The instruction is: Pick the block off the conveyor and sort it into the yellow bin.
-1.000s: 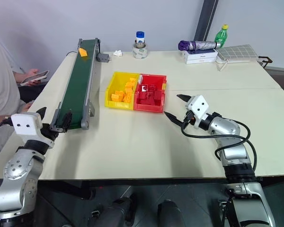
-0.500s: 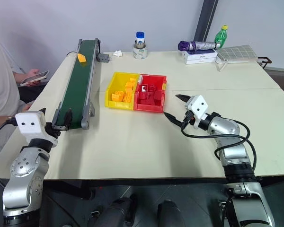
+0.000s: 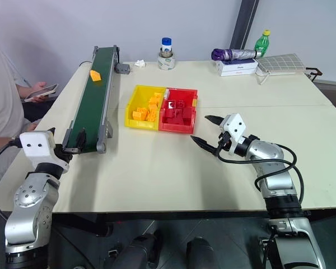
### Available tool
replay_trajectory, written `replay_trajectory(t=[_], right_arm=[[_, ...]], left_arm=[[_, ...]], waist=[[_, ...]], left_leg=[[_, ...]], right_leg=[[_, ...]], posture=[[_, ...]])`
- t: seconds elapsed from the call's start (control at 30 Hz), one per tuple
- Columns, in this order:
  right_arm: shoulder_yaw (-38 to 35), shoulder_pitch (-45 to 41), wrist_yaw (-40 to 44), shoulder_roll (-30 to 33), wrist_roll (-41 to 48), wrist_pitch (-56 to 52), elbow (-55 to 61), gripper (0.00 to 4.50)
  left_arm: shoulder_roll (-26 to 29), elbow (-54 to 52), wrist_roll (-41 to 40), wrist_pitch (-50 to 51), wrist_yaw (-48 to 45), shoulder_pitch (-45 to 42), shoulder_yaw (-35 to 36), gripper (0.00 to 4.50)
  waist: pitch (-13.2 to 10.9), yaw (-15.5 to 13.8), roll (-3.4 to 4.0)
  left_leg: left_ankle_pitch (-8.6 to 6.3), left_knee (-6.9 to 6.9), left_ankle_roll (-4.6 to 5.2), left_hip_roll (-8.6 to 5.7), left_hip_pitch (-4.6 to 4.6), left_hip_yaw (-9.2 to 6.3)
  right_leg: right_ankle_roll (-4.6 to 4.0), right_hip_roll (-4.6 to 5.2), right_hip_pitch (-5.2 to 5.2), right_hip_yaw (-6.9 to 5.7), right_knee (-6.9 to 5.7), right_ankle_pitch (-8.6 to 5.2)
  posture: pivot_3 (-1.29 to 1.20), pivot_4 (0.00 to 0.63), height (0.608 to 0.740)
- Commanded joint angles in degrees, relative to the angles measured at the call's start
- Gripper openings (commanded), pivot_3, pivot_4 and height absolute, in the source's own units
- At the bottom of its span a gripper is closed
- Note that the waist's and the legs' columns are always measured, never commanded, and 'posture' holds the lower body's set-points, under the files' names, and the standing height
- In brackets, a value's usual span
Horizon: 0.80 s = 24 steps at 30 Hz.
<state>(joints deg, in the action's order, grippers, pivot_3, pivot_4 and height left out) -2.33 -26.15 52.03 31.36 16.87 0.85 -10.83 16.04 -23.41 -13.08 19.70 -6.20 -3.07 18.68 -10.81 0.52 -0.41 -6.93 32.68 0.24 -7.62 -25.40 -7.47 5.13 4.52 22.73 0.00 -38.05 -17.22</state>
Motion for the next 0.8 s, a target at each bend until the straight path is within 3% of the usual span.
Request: replay_trajectory(t=[0.03,0.47,0.8], right_arm=[[-1.09,-0.32,-0.27,0.24,0.41,0.62,2.52,4.5],[-0.77,-0.23,-1.07,-0.11,-0.34,1.67,2.36,4.5],[-0.38,-0.8,-1.83,-0.68,-1.07,2.39,1.89,4.5]], left_arm=[[0.64,-0.92,0.34,-0.68,0.01,-0.77,0.1,4.44],[0.81,-0.26,0.11,4.13,1.48,-4.06,-0.05,4.44],[4.83,10.01,-0.54,14.18,2.1,-20.44,0.4,4.44]], waist=[[0.0,0.0,0.0],[0.0,-0.02,0.0],[0.0,-0.1,-0.01]], left_leg=[[0.0,0.0,0.0,0.0,0.0,0.0],[0.0,0.0,0.0,0.0,-0.01,0.0],[0.0,0.03,0.0,-0.01,-0.02,-0.04]], right_leg=[[0.0,0.0,0.0,0.0,0.0,0.0],[0.0,0.0,0.0,0.0,0.0,0.0],[0.04,-0.01,-0.01,-0.06,-0.01,0.02]], posture=[[0.0,0.15,0.74],[0.0,0.15,0.74],[0.0,0.15,0.74]])
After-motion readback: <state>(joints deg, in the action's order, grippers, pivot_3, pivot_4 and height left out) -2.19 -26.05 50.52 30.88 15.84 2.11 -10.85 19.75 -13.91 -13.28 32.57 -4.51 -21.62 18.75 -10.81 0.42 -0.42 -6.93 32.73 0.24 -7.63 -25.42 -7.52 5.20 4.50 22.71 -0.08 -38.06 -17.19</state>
